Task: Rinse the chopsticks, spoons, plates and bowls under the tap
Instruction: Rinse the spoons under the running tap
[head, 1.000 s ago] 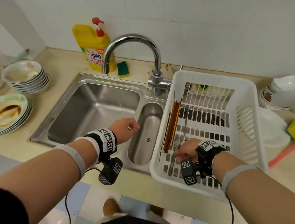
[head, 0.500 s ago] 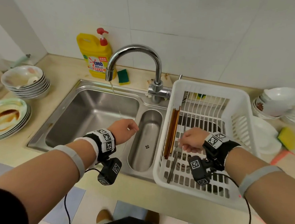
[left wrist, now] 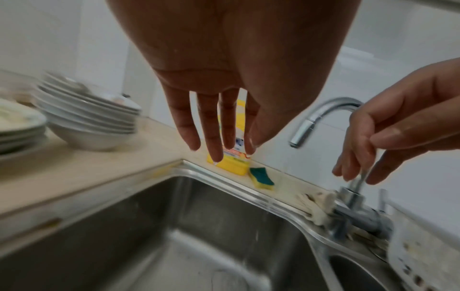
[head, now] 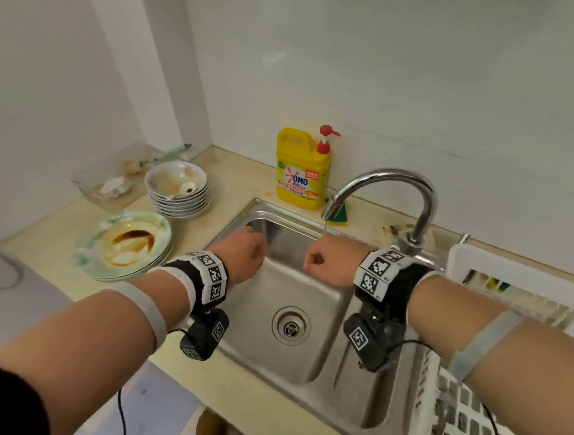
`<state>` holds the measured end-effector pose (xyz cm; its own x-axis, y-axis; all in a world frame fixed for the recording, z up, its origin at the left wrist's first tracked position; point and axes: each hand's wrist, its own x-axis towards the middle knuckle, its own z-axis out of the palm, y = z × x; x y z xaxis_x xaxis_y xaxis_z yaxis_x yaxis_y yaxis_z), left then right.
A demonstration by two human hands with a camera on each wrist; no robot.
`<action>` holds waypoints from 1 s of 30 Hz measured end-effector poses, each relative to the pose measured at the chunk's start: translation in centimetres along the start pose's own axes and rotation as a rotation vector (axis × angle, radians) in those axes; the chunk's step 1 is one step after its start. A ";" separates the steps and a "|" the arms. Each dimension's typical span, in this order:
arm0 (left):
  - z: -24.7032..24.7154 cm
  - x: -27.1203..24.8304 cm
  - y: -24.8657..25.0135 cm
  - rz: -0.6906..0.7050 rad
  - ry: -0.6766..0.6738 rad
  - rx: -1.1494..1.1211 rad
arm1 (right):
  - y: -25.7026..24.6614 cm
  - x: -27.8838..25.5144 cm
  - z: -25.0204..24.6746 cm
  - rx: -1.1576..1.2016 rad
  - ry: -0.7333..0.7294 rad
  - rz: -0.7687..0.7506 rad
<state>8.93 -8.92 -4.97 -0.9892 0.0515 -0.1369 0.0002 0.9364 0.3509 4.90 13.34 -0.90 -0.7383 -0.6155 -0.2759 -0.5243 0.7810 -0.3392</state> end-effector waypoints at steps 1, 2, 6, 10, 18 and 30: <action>-1.0 0.4 -1.9 -0.015 0.015 0.004 | -1.6 2.1 0.1 -0.002 -0.010 -0.017; -2.1 0.9 -3.8 -0.032 0.032 0.010 | -3.1 4.3 0.2 0.003 -0.019 -0.031; -6.3 2.6 -12.0 -0.063 0.076 0.032 | -8.9 12.6 0.7 0.067 -0.007 -0.048; -9.6 4.0 -19.3 -0.129 0.135 0.082 | -13.4 20.0 2.1 0.229 0.034 -0.005; -12.2 4.8 -26.6 -0.157 0.177 0.133 | -19.2 27.6 5.9 0.698 0.041 0.112; -12.6 5.5 -29.6 -0.200 0.176 -0.023 | -19.9 30.7 6.3 0.983 0.317 0.225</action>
<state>1.67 -40.70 -4.41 -0.9794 -0.1971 -0.0432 -0.1995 0.9135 0.3547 -4.65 -21.82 -8.33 -0.9271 -0.3009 -0.2234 0.1078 0.3568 -0.9279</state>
